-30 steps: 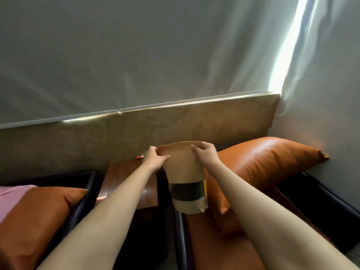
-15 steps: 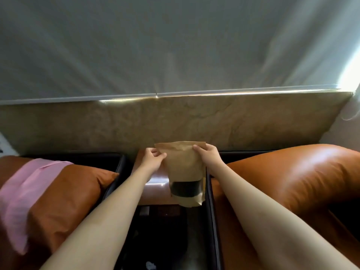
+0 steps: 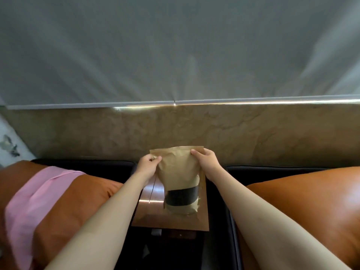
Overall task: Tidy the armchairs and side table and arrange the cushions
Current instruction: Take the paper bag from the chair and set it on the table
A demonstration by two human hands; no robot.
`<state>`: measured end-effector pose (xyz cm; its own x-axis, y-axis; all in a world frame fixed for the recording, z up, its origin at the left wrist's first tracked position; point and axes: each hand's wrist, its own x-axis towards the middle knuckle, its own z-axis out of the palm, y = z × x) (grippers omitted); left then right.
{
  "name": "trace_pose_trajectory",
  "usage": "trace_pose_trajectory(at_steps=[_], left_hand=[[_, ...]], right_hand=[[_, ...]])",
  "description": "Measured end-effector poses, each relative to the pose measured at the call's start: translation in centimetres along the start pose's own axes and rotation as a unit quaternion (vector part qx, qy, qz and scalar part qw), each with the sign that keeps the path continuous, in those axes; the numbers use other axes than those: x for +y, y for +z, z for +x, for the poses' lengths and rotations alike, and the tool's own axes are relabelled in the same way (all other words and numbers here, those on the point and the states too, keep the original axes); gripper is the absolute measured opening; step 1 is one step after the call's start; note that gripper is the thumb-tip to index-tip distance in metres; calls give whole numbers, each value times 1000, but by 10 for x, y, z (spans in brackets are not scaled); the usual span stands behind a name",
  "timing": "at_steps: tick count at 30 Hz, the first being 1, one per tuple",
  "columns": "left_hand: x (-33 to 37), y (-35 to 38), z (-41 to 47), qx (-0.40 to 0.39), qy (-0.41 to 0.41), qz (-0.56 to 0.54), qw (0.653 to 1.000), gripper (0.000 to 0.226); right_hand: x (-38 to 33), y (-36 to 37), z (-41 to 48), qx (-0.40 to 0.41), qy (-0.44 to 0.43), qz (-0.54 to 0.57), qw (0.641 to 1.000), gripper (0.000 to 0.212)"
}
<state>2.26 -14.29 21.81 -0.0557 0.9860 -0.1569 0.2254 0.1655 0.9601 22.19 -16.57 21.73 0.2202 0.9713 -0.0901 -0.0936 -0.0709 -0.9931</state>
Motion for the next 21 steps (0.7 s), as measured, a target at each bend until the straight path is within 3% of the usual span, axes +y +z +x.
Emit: trace_pose_trajectory(at_steps=[11,21], left_hand=[[20,-57,89,-31,42,-18,998,8],[19,-113,154,-89,74,-20,993,8]], right_hand=[[-11,75,62,62,-34,-29,997,6],[-8,125,100,54,-30,-53,997,8]])
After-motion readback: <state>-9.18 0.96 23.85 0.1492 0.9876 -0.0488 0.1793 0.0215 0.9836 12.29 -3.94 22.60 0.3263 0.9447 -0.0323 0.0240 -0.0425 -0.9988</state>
